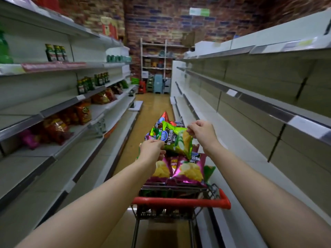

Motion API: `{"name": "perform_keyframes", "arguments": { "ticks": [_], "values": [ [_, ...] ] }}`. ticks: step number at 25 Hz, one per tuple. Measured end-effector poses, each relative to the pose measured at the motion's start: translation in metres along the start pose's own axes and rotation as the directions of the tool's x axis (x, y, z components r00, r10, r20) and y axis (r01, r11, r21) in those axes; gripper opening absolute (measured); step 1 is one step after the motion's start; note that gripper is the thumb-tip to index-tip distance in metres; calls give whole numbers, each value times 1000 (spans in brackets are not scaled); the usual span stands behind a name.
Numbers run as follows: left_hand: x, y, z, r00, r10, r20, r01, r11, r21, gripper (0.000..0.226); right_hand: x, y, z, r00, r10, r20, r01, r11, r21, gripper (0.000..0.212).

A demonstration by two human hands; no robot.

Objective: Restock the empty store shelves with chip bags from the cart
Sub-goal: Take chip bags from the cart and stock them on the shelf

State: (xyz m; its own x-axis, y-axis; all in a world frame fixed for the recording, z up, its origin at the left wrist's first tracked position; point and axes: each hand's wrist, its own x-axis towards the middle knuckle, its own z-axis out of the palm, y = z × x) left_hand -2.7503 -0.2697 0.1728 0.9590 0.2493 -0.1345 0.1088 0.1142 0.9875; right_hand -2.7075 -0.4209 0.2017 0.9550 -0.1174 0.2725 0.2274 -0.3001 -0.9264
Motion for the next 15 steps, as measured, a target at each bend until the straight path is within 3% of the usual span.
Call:
{"name": "perform_keyframes", "arguments": {
  "ticks": [4,6,8,11,15],
  "values": [
    [58,-9,35,996,-81,-48,81,997,-2,6,79,37,12,992,-40,120,66,973,-222,13],
    [81,-14,49,991,-120,-58,121,993,12,10,116,60,19,980,-17,199,98,909,-405,31],
    [98,-21,59,982,-178,-66,181,983,39,16,146,82,29,959,3,284,168,802,-573,51],
    [116,-33,69,965,-251,-80,257,964,69,24,177,104,43,934,36,355,278,552,-786,68],
    [129,-47,74,946,-307,-100,316,945,87,24,195,120,52,902,170,397,325,340,-883,87]
  ]
}}
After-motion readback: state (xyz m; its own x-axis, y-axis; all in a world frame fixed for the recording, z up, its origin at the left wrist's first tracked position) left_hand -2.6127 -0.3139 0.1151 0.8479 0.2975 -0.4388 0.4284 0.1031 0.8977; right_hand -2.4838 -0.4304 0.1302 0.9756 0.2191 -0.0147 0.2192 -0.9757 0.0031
